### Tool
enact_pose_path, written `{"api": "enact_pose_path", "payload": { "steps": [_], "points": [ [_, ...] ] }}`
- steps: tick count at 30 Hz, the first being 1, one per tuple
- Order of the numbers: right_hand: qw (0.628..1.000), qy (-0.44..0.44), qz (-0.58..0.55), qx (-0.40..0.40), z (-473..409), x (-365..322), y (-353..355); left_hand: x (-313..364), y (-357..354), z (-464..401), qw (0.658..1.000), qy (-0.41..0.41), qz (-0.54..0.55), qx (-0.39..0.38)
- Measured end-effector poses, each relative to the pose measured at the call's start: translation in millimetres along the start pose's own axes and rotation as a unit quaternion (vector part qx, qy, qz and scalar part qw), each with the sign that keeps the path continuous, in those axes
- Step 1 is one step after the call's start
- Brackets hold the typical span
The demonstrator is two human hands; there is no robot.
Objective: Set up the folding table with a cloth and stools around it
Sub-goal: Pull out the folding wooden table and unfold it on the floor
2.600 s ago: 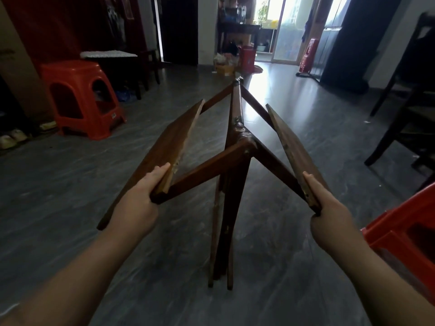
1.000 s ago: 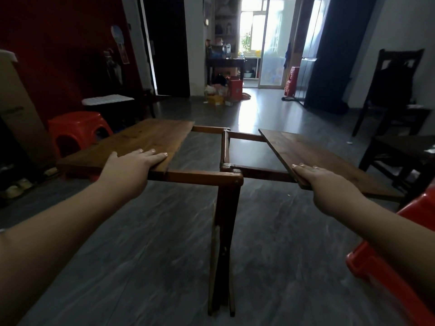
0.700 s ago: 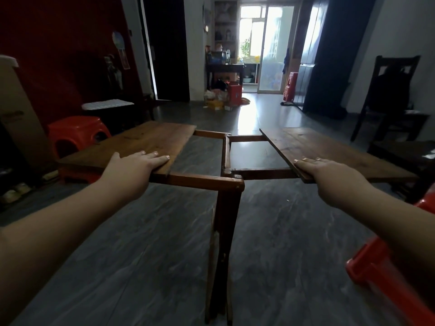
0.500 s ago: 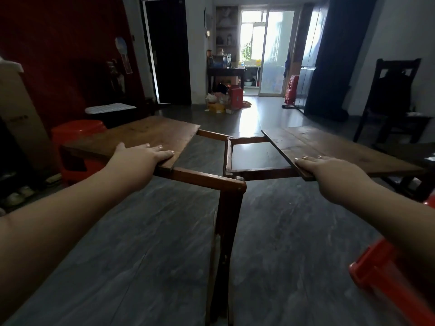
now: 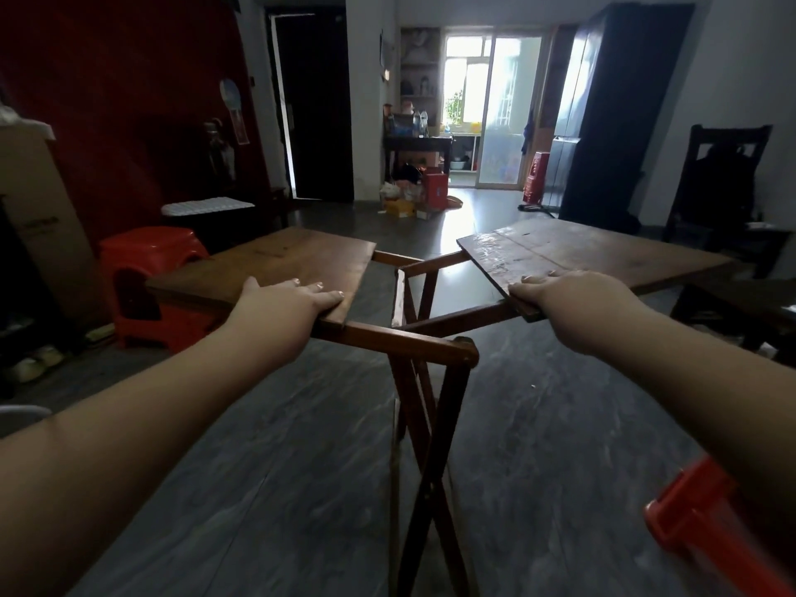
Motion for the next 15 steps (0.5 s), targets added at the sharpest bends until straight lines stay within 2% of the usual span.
{"api": "enact_pose_path", "payload": {
  "steps": [15],
  "points": [
    [0.998,-0.002,0.034,-0.060,4,-51,15,81,3,-9,0.998,-0.049,-0.009,0.029]
  ]
}}
Point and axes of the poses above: each hand's wrist, its own z-axis away from the middle knuckle, its own y-axis out of the back of the hand, x = y × z, the point moved 3 cm from there along -z, towards the middle knuckle, and after that the axes turned 6 degrees about z, right-handed, at the moved point
